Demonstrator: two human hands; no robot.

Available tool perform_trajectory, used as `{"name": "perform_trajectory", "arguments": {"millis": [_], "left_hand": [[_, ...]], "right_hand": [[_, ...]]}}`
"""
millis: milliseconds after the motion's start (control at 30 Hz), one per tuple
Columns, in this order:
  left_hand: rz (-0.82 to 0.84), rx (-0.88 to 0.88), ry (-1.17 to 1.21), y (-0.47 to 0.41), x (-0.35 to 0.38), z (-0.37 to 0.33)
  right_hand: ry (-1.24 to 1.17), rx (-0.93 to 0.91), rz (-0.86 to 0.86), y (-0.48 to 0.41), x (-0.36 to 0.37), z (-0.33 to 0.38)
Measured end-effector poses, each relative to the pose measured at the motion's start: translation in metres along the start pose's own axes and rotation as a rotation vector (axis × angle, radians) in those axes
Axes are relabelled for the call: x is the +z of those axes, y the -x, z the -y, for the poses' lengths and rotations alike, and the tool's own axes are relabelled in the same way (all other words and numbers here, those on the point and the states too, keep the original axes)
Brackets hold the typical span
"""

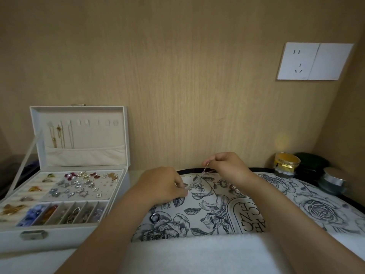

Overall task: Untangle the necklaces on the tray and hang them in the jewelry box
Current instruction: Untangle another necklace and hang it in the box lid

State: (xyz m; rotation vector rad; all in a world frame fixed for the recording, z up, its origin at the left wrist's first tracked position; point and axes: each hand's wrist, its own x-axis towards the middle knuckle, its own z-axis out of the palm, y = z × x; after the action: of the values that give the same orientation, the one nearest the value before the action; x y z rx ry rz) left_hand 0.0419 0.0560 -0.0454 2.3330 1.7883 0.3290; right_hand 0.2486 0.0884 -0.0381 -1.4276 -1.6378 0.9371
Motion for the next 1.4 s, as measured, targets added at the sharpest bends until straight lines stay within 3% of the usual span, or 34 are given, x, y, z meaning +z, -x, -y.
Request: {"name": "perform_trajectory", "arguments": {"millis": [200,267,400,467,600,733,800,867,1067,1233,1400], "left_hand": [[-0.095,0.052,-0.034,-0.002,0.007,-0.003],[-0.097,0.012,0.245,-0.003,0.006,-0.008],[-0.031,-0.028,1.02,-0.004,-0.003,-0.014],[-0.039,-0.007,1.137,-0.003,-0.009,-0.013],[-0.123,0.001,1.098,-0.002,-0.019,-0.01],[-0.183,0.009,1.499,-0.005,-0.02,-0.011],[-0.166,0.017,1.588,-0.005,-0.021,-0.012],[-0.154,-0.017,1.534,-0.005,-0.021,-0.011],[-0.286,-0.075,0.825,0.0,-0.026,-0.008],[-0.51,-0.09,0.647,-0.002,-0.019,0.004],[-0.561,-0.12,0.697,-0.009,-0.012,0.008]], "right_hand": [[-0.037,-0.023,0.017,0.006,0.002,0.007],[-0.04,-0.024,0.022,0.008,0.002,0.009],[-0.02,-0.016,0.027,0.007,0.004,0.008],[-0.002,-0.012,0.031,0.005,0.004,0.004],[0.064,-0.001,0.077,0.002,0.006,-0.005],[0.168,-0.01,0.147,-0.002,0.011,-0.014],[0.173,-0.009,0.164,-0.004,0.013,-0.016],[0.182,-0.021,0.173,-0.007,0.012,-0.019],[0.183,-0.021,0.241,-0.009,0.006,-0.024],[0.145,-0.044,0.233,-0.01,0.007,-0.025],[0.204,-0.093,0.232,-0.009,0.013,-0.025]]}}
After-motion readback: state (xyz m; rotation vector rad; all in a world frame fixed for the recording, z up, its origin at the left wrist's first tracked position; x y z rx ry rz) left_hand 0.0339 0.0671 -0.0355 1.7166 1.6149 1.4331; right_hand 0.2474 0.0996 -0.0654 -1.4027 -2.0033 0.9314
